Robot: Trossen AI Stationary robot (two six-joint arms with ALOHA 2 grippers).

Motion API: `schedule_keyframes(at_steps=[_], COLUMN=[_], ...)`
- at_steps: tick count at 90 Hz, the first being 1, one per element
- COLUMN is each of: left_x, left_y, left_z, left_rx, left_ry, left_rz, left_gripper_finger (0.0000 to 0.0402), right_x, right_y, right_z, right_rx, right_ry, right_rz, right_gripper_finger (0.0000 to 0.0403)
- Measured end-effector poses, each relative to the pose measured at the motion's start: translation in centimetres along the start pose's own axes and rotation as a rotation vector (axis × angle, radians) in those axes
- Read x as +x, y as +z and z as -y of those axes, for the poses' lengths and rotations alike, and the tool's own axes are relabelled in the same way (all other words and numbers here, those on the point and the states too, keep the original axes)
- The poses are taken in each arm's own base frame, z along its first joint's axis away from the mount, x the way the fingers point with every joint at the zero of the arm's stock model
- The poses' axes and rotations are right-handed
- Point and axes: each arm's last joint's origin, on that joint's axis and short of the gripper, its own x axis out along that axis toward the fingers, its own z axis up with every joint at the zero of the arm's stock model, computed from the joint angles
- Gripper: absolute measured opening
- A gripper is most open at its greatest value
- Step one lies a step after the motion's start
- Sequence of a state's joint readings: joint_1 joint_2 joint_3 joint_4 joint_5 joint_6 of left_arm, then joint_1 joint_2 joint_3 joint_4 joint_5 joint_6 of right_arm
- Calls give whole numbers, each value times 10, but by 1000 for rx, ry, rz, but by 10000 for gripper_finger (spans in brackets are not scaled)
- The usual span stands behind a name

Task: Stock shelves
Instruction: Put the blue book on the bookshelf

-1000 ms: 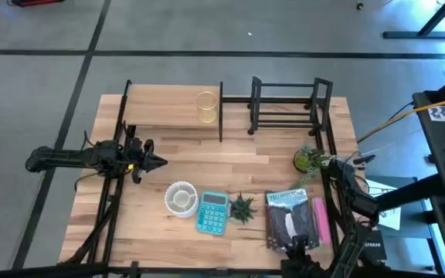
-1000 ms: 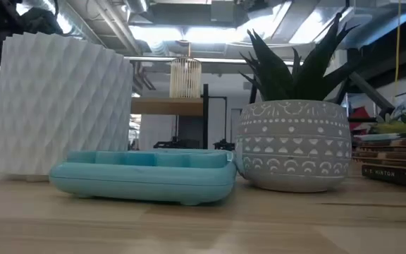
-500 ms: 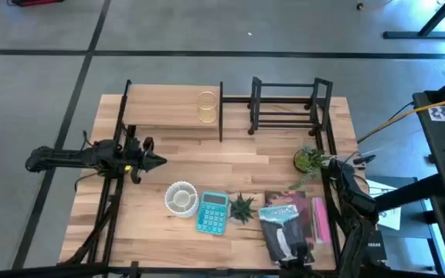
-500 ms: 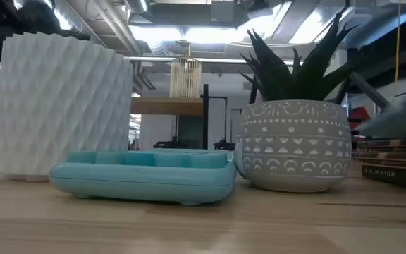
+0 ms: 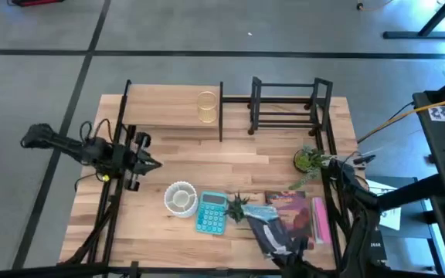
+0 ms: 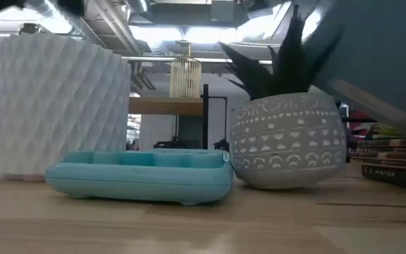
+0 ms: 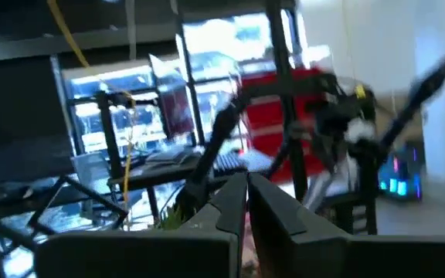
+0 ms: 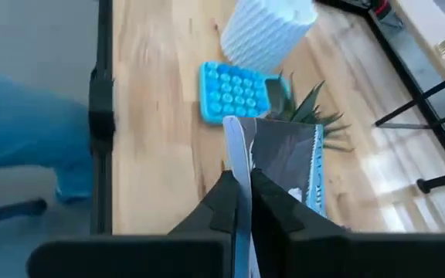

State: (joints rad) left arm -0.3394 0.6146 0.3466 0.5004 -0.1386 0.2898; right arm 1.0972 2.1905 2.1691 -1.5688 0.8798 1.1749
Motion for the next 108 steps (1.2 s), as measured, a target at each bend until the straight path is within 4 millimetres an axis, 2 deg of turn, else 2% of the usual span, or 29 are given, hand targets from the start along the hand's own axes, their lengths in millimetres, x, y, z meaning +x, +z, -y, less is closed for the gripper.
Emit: schedule_keyframes(at_steps=[11, 17, 32, 44, 52, 64, 78, 92, 108], left_x=[51, 80, 146, 182, 203, 226, 240, 251, 266], left_y=[12, 11, -18, -57, -70, -76, -81, -98, -117], left_z=[13, 24, 59, 87, 99, 111, 115, 111, 101], left_rx=[126, 202, 387, 530, 604, 590, 554, 491, 445], left_ry=[-66, -116, -270, -304, -272, -223, -246, -245, -214], left_rz=[-79, -136, -346, -461, -458, -381, -346, -377, -405], left_gripper_finger=[0, 4, 51, 105, 137, 177, 201, 202, 182], right_x=[5, 8, 7, 0, -5, -8, -7, -7, -7], right_y=[7, 8, 4, -2, -5, -7, -6, -6, -6], right_z=[6, 7, 5, 2, 0, -1, 0, 0, 0], right_rx=[-30, -47, -40, -27, -13, -15, -19, -21, -22], right_ry=[-2, 0, 7, 17, 20, 19, 18, 18, 15], right_rz=[-26, -47, -66, -51, -27, -11, -11, -8, -1], right_gripper_finger=[0, 0, 0, 0, 0, 0, 0, 0, 0])
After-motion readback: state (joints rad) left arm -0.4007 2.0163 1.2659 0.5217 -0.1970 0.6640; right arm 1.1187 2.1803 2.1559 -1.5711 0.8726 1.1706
